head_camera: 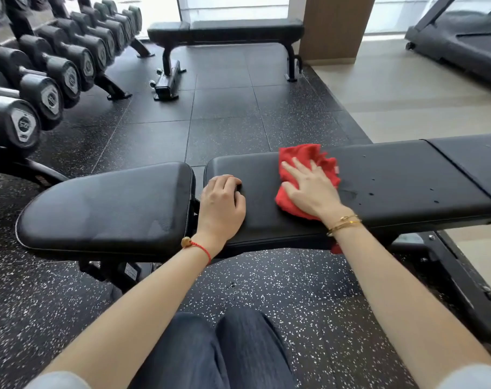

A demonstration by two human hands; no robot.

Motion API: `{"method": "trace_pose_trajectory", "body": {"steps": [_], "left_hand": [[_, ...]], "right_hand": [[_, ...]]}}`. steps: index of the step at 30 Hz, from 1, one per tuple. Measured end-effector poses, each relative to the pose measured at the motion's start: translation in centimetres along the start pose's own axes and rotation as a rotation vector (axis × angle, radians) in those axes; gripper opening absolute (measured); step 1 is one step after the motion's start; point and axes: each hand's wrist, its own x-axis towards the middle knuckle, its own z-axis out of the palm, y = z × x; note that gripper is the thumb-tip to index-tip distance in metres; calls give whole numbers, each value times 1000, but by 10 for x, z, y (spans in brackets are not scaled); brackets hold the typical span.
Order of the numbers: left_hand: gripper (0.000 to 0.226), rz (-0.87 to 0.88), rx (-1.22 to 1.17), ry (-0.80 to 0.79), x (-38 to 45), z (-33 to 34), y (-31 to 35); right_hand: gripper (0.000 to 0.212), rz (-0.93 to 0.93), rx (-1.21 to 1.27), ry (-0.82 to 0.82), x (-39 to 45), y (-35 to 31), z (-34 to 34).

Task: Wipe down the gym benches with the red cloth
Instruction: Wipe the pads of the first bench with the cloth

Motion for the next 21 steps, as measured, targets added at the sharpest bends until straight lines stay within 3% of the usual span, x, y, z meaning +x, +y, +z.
{"method": "trace_pose_trajectory", "body": {"steps": [3, 7, 11, 15, 21], "left_hand": [[27, 5, -34, 7, -1, -1, -4], [26, 23, -46, 18, 0, 0, -8], [29, 26, -34, 1, -2, 1, -10], [30, 26, -31, -7, -2, 0, -9], [31, 21, -59, -5, -1, 0, -12]], "right_hand": [[55, -143, 32, 16, -28, -20, 8], [54, -183, 60, 53, -58, 3, 6], [53, -4, 58, 70, -38, 33, -3], [54, 158, 11, 15, 6, 17, -7], [54, -106, 28, 48, -28, -32, 13]]}}
